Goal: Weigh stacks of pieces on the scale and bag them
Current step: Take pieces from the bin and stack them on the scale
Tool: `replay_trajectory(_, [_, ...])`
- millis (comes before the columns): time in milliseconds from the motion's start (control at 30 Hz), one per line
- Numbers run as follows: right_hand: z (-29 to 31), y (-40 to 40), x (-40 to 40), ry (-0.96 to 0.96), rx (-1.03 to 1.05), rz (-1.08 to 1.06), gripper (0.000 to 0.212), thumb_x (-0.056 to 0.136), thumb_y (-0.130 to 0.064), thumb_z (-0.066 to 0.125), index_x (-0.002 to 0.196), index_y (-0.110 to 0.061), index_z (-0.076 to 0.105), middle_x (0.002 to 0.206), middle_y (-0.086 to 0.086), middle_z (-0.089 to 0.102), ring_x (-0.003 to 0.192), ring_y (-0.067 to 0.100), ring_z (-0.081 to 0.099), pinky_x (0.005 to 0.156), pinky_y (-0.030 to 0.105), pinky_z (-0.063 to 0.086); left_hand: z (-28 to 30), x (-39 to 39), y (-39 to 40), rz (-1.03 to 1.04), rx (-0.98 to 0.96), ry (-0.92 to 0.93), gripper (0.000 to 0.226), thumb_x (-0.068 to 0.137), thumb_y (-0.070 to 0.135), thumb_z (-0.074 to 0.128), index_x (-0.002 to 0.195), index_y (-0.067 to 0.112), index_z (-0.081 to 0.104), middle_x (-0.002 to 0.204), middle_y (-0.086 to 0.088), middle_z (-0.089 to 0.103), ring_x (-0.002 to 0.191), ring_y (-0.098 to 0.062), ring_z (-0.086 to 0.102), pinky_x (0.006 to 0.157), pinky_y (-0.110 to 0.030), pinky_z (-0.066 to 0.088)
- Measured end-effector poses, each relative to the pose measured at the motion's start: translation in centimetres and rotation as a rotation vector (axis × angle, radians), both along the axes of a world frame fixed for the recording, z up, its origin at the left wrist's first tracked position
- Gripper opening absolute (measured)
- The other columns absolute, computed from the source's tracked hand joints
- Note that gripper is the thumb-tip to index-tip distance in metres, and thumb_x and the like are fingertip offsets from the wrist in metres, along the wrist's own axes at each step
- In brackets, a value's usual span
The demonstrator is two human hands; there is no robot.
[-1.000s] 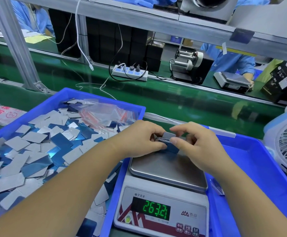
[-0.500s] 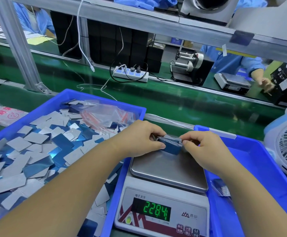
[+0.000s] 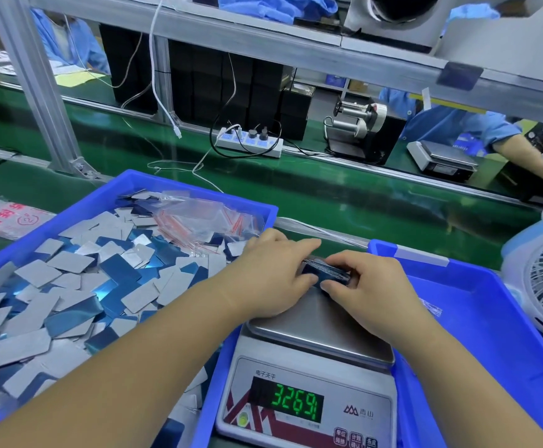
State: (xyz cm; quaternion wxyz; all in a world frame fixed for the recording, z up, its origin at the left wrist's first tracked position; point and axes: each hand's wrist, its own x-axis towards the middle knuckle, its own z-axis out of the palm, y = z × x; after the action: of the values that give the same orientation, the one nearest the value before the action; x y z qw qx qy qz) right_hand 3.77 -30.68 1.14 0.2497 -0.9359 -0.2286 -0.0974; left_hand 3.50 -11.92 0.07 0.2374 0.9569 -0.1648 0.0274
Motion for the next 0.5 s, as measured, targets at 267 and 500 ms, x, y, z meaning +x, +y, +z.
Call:
replay_trajectory(267, [0.0,0.7,-0.3,0.036,0.068,-0.049,0.030,0.074,-0.014,0.075,0.101,-0.026,0.070,0.062,-0.042,0.053,0.069,-0.022,0.050,0.063,-0.001,0.034,-1.4,-1.6,-2.9,-0.041,0.236,0.050,0.076,0.098,0.031,0.033,0.157,0.018,-0.013,0.166,-0.011,0.007,0.153,-0.025,-0.005,0.123,-0.046,0.003])
replay_trajectory(500, [0.1,0.9,-0.1,0.043,0.057,-0.097,0.022,0.078,-0.015,0.073,0.096,-0.026,0.071,0.069,-0.024,0.058,0.068,-0.017,0.051,0.063,0.002,0.036,-1.6,-1.6,-3.0,-0.013,0.222,-0.028,0.074,0.095,0.033,0.036,0.158,0.014,0.002,0.164,-0.009,0.017,0.153,-0.027,-0.001,0.122,-0.049,0.004])
